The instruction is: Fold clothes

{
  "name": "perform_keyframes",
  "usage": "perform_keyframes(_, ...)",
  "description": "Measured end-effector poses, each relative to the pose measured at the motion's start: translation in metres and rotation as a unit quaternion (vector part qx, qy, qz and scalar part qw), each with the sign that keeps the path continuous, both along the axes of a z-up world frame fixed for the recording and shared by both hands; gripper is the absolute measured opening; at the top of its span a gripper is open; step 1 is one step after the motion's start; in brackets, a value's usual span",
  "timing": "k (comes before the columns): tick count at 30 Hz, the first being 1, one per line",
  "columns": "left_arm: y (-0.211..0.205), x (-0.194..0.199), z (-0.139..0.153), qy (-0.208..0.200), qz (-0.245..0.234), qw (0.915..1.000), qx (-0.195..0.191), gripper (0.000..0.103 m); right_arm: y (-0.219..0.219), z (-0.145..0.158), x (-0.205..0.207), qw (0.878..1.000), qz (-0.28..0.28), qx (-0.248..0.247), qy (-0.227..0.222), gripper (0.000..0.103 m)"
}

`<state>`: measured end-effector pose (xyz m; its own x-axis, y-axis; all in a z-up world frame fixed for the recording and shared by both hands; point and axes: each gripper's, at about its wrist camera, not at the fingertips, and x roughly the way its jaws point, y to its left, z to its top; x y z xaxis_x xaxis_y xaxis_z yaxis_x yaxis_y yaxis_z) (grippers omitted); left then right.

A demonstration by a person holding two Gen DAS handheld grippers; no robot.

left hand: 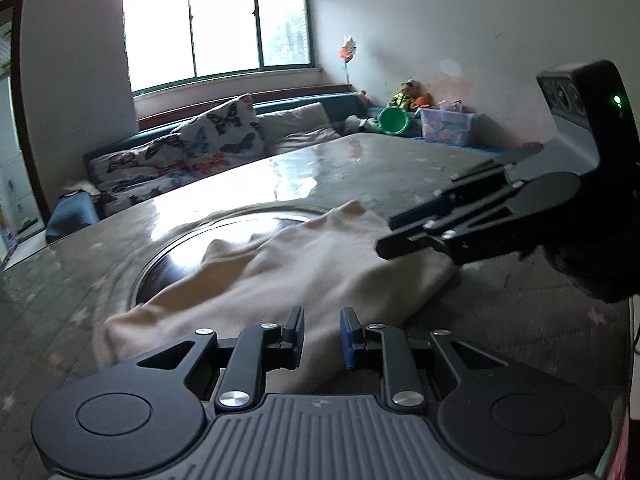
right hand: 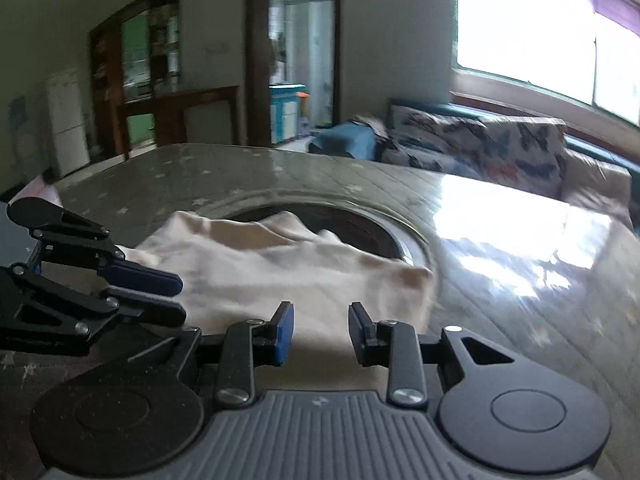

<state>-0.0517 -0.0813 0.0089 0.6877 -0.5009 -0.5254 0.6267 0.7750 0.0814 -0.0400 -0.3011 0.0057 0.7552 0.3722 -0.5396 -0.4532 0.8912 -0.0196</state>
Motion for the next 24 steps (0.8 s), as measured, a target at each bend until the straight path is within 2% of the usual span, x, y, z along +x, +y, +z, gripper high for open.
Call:
perform_keyframes(3, 0.011, -0.007, 0.000, 0.004, 0.012, 0.9999, -0.001, 0.022, 0.018, -0.004, -0.001, 0.999, 0.027, -0.023, -0.011, 0.030)
perform_keyframes(7, 0.025, -0.016, 0.000, 0.007, 0.032, 0.9994, -0.006, 0.022, 0.026, -0.017, -0.003, 0.998, 0.039, -0.043, 0.000, 0.030)
perform_keyframes(14, 0.047, -0.012, 0.007, 0.000, 0.071, 0.9969, -0.035, 0.022, 0.031, -0.003, -0.009, 0.998, 0.050, -0.038, -0.014, 0.030)
perform_keyframes(20, 0.069, -0.003, -0.005, 0.041, 0.122, 0.9910, -0.034, 0.022, 0.038, -0.010, -0.008, 0.997, 0.064, -0.038, -0.002, 0.031)
perform_keyframes(24, 0.080, -0.007, -0.010, 0.055, 0.128, 0.9896, -0.038, 0.022, 0.036, -0.010, -0.008, 0.997, 0.065, -0.032, 0.004, 0.031)
